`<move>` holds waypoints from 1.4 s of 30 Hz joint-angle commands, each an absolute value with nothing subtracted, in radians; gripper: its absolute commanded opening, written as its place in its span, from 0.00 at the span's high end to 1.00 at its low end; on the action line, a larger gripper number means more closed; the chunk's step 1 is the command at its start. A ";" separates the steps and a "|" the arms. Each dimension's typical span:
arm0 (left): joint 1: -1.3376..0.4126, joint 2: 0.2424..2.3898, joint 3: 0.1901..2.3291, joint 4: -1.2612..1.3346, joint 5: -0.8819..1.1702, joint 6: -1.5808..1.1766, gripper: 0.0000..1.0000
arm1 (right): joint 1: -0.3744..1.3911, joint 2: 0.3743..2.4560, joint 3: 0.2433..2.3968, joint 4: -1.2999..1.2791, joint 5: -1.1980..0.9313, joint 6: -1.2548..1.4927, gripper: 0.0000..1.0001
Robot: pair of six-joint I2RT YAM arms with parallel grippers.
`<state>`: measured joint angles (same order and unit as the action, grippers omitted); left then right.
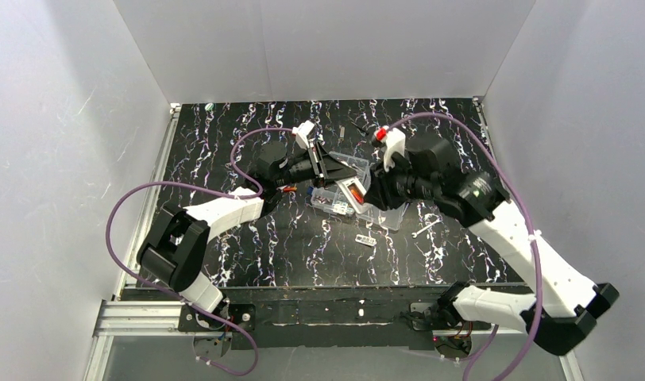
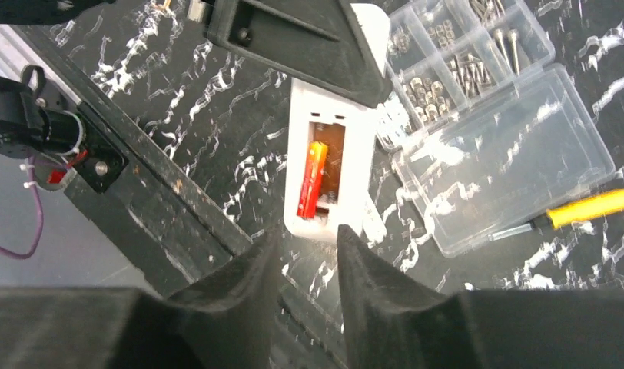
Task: Load the batteries into the remote control
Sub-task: Load the battery into the remote control.
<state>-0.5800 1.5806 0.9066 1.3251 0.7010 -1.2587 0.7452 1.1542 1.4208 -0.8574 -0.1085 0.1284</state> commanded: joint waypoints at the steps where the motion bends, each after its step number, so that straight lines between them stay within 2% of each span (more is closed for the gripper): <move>1: -0.585 1.583 0.966 1.402 0.758 -1.285 1.00 | 0.735 0.965 1.202 -0.510 -0.205 0.066 0.65; 4: -0.586 1.596 0.982 1.420 0.772 -1.306 1.00 | 0.734 0.819 1.037 -0.355 -0.269 0.006 0.64; 8: -0.586 1.601 0.982 1.427 0.779 -1.316 1.00 | 0.733 0.718 0.938 -0.256 -0.269 -0.080 0.62; 22: -0.594 1.604 0.986 1.430 0.789 -1.325 1.00 | 0.732 0.766 0.930 -0.288 -0.293 -0.228 0.69; 28: -0.595 1.606 0.994 1.428 0.792 -1.327 1.00 | 0.732 0.785 0.922 -0.288 -0.268 -0.239 0.75; 42: -0.597 1.619 1.008 1.438 0.798 -1.337 1.00 | 0.730 0.791 0.898 -0.293 -0.244 -0.236 0.77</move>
<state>-0.5922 1.6203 0.9539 1.3422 0.7490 -1.3289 0.7334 0.7940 0.8997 -0.3386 -0.2604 -0.2352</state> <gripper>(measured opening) 0.259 0.233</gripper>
